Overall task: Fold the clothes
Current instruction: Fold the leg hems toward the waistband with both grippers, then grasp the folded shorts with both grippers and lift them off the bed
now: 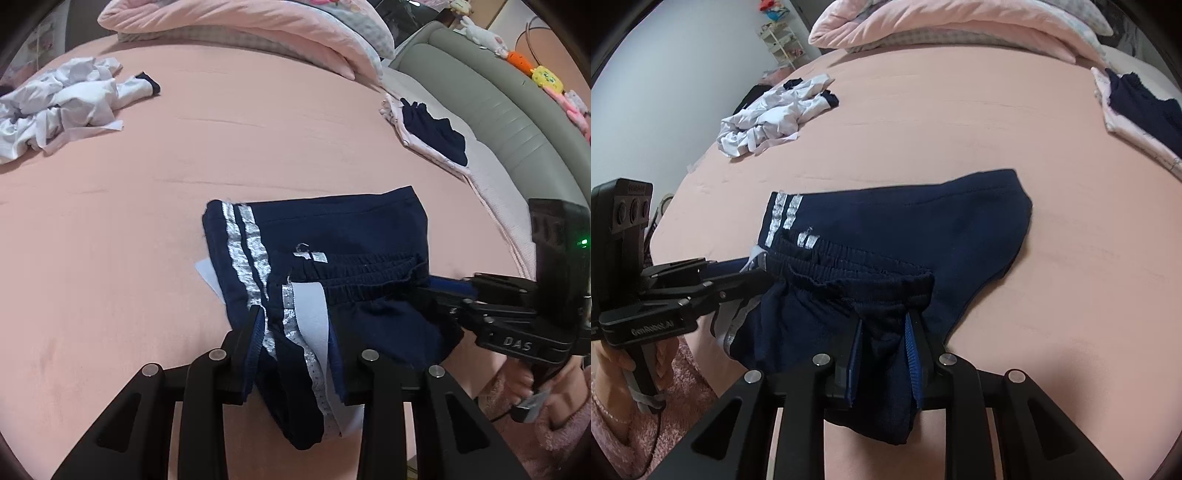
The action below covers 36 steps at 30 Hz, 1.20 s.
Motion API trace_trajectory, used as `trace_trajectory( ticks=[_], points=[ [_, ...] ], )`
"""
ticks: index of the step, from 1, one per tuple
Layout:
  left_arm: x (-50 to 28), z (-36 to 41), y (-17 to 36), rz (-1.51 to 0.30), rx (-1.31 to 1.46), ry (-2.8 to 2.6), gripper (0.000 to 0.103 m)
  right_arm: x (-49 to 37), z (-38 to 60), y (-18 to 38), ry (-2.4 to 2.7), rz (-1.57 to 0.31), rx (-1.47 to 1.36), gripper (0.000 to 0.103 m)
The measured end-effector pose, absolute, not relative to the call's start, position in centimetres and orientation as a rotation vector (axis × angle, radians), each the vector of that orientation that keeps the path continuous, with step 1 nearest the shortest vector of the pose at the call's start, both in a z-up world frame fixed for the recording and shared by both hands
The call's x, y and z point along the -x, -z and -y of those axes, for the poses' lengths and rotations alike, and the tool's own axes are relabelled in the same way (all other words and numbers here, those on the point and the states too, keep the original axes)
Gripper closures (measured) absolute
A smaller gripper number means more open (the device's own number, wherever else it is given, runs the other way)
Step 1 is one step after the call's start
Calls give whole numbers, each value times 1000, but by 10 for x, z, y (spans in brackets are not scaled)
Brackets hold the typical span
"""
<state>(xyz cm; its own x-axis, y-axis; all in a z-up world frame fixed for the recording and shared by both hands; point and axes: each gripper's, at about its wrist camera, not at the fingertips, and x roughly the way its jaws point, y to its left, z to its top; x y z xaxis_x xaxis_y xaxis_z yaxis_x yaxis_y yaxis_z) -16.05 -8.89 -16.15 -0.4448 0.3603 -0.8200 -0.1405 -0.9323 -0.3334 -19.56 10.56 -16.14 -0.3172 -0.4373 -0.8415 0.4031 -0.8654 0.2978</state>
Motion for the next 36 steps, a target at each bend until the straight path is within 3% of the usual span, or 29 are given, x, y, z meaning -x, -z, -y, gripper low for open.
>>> trace_trajectory(
  ticks=[5,9,11,12,15,36],
  points=[
    [164,85,171,300,1489,-2380,73,193,-105,159,2259,21,-1412,70],
    [163,83,171,282,1482,-2386,77,195,-101,170,2244,9,-1451,70],
    [162,84,169,286,1475,-2382,85,192,-96,167,2255,-36,-1440,73],
    [161,85,168,291,1469,-2385,87,190,-93,166,2259,-60,-1435,81],
    [158,86,163,302,1442,-2400,90,187,-89,161,2266,-83,-1410,88],
    [187,96,125,348,1314,-2525,91,225,-78,120,2321,-27,-1277,91]
  ],
)
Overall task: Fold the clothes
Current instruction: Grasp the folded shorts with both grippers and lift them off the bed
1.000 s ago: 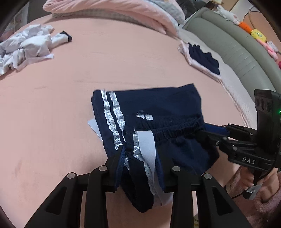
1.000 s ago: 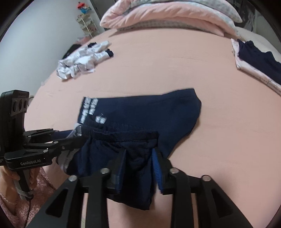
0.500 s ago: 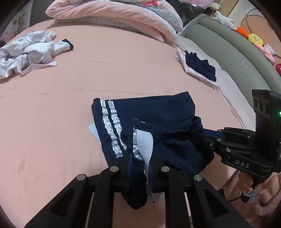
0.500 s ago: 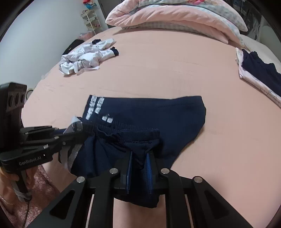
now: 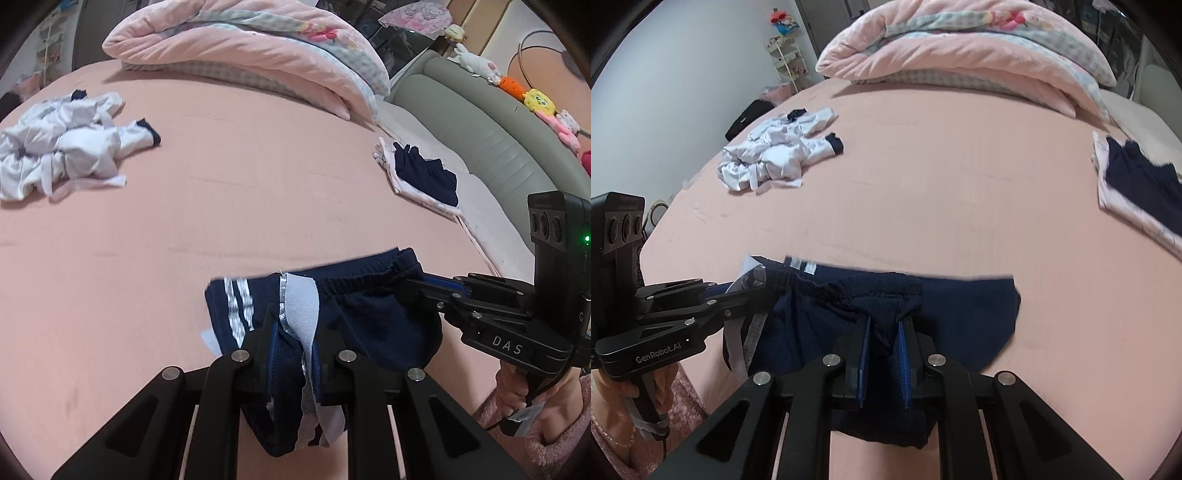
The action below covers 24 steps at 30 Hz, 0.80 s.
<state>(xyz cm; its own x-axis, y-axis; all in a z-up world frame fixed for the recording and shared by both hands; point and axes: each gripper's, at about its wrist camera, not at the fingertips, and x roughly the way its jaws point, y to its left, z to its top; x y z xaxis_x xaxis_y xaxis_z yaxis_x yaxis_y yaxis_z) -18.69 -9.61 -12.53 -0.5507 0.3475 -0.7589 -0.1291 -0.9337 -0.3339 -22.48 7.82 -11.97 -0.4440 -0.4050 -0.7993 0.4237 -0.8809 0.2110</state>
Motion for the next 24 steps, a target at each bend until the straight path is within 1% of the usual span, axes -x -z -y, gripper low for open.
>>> trace_trajectory(
  ticks=[5,12,16,18,19,20,22,23,24],
  points=[
    [209,103,141,358,1374,-2517,91,243,-75,119,2324,-35,-1279,91],
    [217,110,171,402,1487,-2495,90,263,-71,144,2289,-37,-1363,91],
    [218,119,178,465,1504,-2475,90,270,-69,162,2254,-33,-1415,90],
    [217,125,175,528,1482,-2466,90,271,-69,168,2243,-26,-1442,90],
    [215,128,170,551,1453,-2477,89,270,-73,167,2248,6,-1436,90],
    [212,131,162,559,1409,-2506,88,268,-79,162,2260,59,-1415,90],
    [204,136,146,543,1321,-2554,82,264,-93,150,2297,161,-1371,90],
    [200,137,141,523,1299,-2566,76,261,-97,145,2322,168,-1359,90],
    [198,137,138,499,1294,-2573,74,257,-101,140,2352,163,-1347,89]
  ],
)
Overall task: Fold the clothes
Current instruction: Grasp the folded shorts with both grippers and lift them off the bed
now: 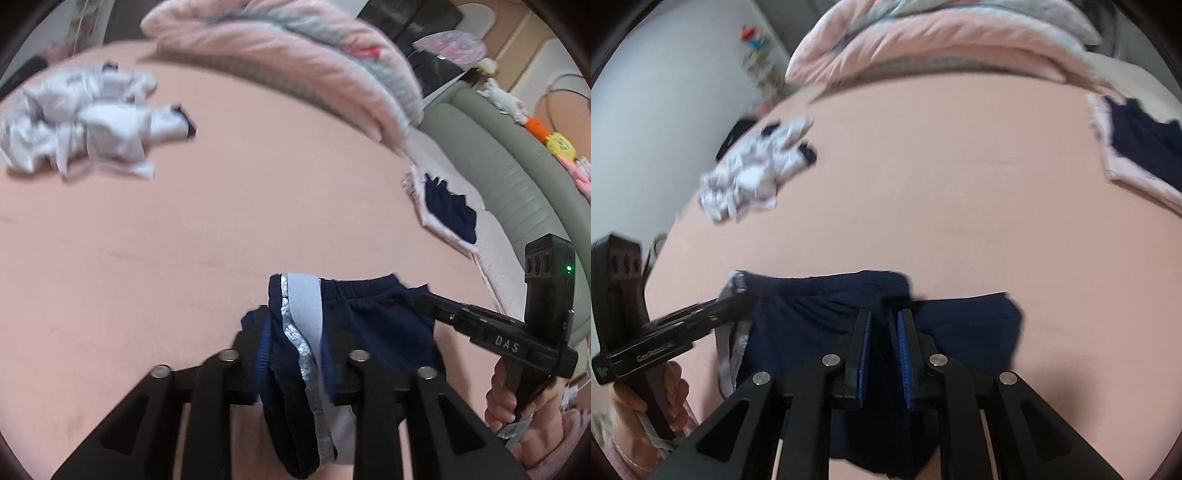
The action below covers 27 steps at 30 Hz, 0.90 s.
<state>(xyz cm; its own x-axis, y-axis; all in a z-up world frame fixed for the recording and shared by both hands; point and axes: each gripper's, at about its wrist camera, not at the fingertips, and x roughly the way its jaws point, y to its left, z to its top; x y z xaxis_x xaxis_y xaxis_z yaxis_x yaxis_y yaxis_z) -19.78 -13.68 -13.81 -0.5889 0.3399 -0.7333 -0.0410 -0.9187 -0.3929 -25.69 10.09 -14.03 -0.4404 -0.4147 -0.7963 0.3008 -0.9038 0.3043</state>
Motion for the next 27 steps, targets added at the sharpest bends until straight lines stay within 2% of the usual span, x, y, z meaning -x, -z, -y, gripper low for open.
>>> trace_trajectory(
  ticks=[5,9,10,12,13,15,19,22,25,27],
  points=[
    [194,127,144,405,1332,-2584,74,242,-90,133,2378,20,-1313,89],
    [189,113,139,321,1261,-2540,74,239,-74,153,2340,-90,-1372,89],
    [191,106,145,251,1290,-2548,74,241,-73,161,2358,-131,-1409,89],
    [195,93,162,100,1393,-2563,74,248,-82,173,2380,-97,-1455,89],
    [197,93,168,87,1430,-2563,74,250,-89,175,2387,-42,-1459,89],
    [197,98,167,127,1433,-2571,74,251,-100,167,2420,28,-1450,89],
    [183,103,132,198,1205,-2635,74,235,-109,140,2461,58,-1340,89],
    [188,85,148,114,1294,-2553,74,221,-89,137,2351,-24,-1327,89],
    [194,67,172,-101,1413,-2508,74,212,-63,155,2292,-184,-1357,89],
    [191,79,170,-103,1428,-2539,74,211,-64,164,2302,-204,-1381,93]
  ],
)
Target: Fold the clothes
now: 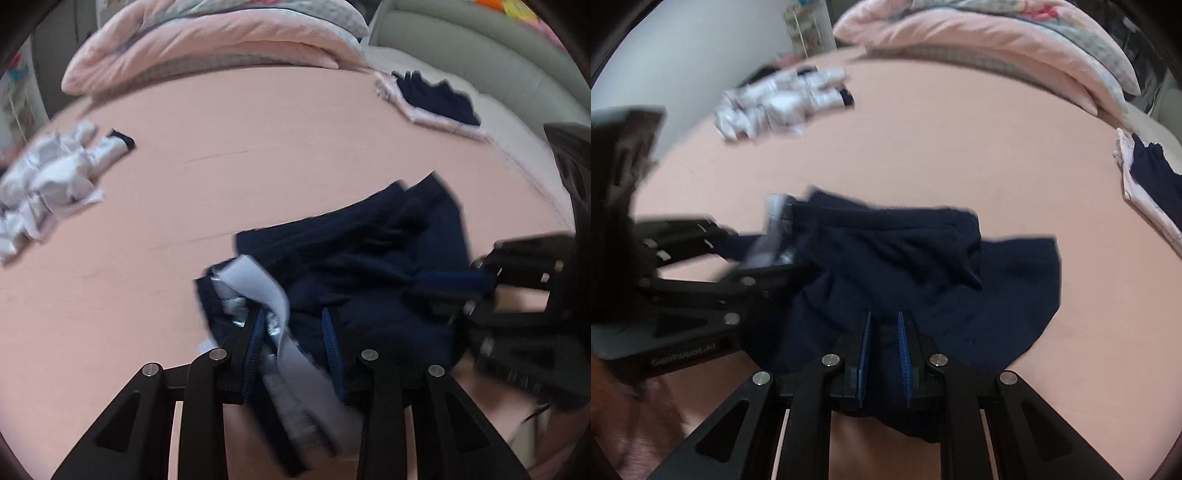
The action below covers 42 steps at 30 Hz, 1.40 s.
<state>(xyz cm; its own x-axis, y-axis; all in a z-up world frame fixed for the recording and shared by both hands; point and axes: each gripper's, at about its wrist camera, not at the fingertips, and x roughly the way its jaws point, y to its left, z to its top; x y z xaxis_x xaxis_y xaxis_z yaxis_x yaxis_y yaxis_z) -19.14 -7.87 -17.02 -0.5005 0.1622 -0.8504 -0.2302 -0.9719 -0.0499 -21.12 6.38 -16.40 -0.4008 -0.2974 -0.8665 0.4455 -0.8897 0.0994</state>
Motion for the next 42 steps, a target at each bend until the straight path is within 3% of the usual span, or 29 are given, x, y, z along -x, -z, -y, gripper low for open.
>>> trace_trajectory(
  ticks=[4,5,8,15,19,24,31,35,38,42],
  points=[
    [186,120,161,35,1487,-2648,76,220,-93,151,2382,-138,-1410,95],
    [184,128,158,122,1468,-2641,76,222,-98,147,2387,-130,-1413,88],
    [182,121,138,228,1299,-2604,76,223,-92,134,2359,-153,-1374,88],
    [187,66,172,-117,1414,-2474,75,236,-52,137,2299,-169,-1346,88],
    [175,94,160,-95,1397,-2555,76,252,-64,142,2309,-83,-1416,90],
    [166,108,142,90,1290,-2532,76,224,-89,110,2368,-53,-1349,88],
    [161,67,168,-182,1388,-2423,75,187,-70,135,2260,-218,-1415,88],
    [158,100,161,-53,1393,-2500,75,179,-92,134,2292,-186,-1448,88],
    [156,125,151,135,1345,-2536,75,175,-108,132,2327,-206,-1490,72],
    [163,132,149,260,1339,-2559,75,183,-118,123,2357,-76,-1454,70]
  ],
)
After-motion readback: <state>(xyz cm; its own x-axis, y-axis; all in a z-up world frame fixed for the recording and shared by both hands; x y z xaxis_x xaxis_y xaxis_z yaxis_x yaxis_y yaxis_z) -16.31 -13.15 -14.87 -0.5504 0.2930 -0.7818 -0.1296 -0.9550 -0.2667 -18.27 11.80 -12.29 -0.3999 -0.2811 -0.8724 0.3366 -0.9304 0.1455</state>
